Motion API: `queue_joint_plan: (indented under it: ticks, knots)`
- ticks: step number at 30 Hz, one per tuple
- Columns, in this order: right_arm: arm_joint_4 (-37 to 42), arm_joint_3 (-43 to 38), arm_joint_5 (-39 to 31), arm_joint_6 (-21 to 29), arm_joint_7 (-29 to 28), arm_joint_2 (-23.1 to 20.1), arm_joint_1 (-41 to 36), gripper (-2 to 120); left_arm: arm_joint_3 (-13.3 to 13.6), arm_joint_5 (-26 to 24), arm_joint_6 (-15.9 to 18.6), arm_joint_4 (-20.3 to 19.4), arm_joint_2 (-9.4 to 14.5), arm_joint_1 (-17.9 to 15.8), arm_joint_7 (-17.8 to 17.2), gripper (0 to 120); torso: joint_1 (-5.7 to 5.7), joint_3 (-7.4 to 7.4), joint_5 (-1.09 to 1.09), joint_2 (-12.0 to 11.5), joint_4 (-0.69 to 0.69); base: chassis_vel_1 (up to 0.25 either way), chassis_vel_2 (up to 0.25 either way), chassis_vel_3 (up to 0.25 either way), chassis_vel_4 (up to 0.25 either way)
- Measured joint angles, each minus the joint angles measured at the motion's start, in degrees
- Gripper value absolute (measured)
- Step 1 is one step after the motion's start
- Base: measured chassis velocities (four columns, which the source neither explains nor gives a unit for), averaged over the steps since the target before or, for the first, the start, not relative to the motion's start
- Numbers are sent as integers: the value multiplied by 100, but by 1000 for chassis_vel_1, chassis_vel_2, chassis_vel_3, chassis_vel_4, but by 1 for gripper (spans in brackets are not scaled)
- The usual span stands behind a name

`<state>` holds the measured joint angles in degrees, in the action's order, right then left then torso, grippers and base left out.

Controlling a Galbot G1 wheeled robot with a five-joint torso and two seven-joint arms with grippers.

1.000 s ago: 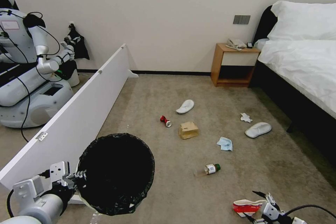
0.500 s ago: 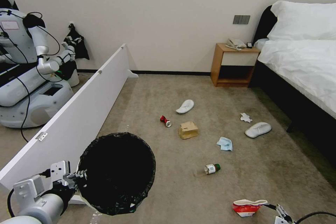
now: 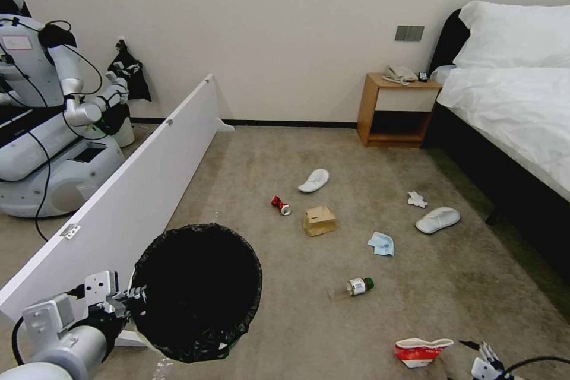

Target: Pick up the trash bin, then pick up the garbage from the floor and place it into the trash bin.

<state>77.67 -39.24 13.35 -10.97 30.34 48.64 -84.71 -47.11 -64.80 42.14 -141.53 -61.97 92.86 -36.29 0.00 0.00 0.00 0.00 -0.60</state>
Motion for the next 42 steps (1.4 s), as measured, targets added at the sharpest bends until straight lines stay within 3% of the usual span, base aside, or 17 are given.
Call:
queue_joint_plan:
  ticks: [13,29,42]
  knots:
    - [-101,17,22,66,-130,36,182,100,26,-14,0,68,14,-63,5,2,0,0,0,0,-2,0,0,0,0]
    - [-524,517,-297,-196,250,114,728,100,-13,-6,0,25,14,-12,5,2,0,0,-1,0,-2,0,0,0,0]
    - [-1428,1169,-118,-253,294,342,1588,100,-97,5,-1,49,-23,16,-3,2,0,0,-1,0,-1,0,0,0,0]
